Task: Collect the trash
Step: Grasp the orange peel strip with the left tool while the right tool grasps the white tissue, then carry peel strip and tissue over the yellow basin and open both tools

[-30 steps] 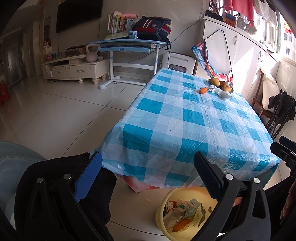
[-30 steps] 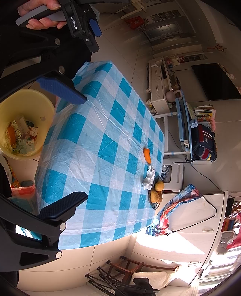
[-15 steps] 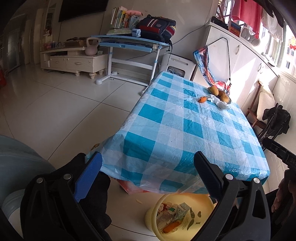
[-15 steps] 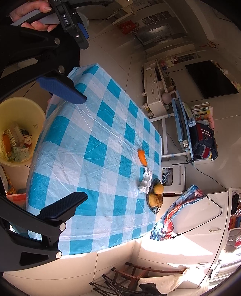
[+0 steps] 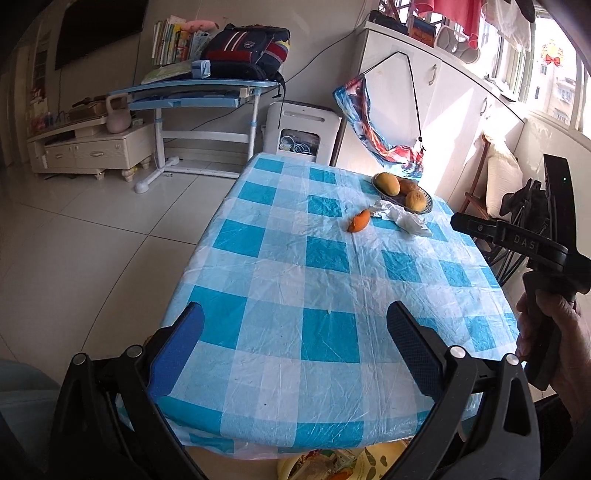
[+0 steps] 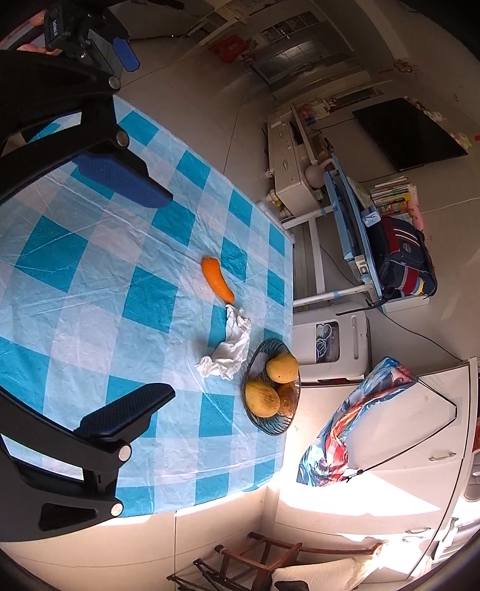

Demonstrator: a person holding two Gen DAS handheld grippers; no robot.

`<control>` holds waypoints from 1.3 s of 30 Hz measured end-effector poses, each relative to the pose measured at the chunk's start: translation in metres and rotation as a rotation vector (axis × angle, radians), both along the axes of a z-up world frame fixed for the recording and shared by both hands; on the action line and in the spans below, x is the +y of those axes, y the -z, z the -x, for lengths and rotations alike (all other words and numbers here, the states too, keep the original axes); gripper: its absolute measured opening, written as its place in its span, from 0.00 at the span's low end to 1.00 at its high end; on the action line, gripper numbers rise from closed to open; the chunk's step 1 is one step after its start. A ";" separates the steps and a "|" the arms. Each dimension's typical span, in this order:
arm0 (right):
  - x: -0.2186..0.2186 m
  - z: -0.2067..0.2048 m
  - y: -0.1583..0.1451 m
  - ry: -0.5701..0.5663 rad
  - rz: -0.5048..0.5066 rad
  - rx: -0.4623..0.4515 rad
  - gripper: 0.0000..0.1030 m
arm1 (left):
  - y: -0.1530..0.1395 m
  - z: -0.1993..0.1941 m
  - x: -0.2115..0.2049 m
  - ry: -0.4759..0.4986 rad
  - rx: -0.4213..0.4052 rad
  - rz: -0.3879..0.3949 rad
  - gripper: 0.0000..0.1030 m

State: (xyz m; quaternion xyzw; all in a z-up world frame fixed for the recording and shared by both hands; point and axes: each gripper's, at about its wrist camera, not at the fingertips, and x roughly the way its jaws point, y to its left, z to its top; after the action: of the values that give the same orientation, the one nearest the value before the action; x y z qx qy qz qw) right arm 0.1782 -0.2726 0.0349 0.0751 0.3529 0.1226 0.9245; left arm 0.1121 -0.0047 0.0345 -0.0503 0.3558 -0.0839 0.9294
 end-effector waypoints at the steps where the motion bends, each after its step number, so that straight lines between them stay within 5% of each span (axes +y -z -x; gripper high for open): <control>1: -0.002 -0.011 0.003 0.008 0.007 0.009 0.89 | -0.002 -0.013 -0.007 0.025 -0.004 -0.011 0.93; 14: -0.016 -0.113 0.049 -0.011 0.063 0.149 0.59 | 0.026 -0.177 -0.113 0.254 0.053 -0.140 0.87; 18: -0.015 -0.122 0.056 -0.043 0.104 0.181 0.39 | 0.042 -0.203 -0.137 0.269 0.092 -0.204 0.69; 20: -0.016 -0.121 0.059 -0.062 0.110 0.190 0.21 | 0.051 -0.214 -0.145 0.273 0.122 -0.226 0.55; 22: -0.019 -0.119 0.061 -0.079 0.117 0.193 0.15 | 0.061 -0.219 -0.149 0.275 0.159 -0.239 0.27; 25: -0.024 -0.112 0.061 -0.083 0.099 0.189 0.10 | 0.067 -0.218 -0.143 0.268 0.172 -0.206 0.16; 33: -0.026 -0.082 0.041 -0.110 0.039 0.162 0.09 | 0.042 -0.167 -0.105 0.265 0.146 -0.058 0.14; 39: -0.004 -0.018 0.012 -0.217 0.050 0.131 0.09 | 0.015 -0.101 -0.056 0.220 0.118 0.017 0.14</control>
State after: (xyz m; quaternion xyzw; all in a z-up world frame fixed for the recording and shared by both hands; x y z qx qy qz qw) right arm 0.1961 -0.2761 0.0225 0.0211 0.4215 0.2076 0.8825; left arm 0.2134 -0.0606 0.0191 -0.0238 0.4125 -0.1853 0.8916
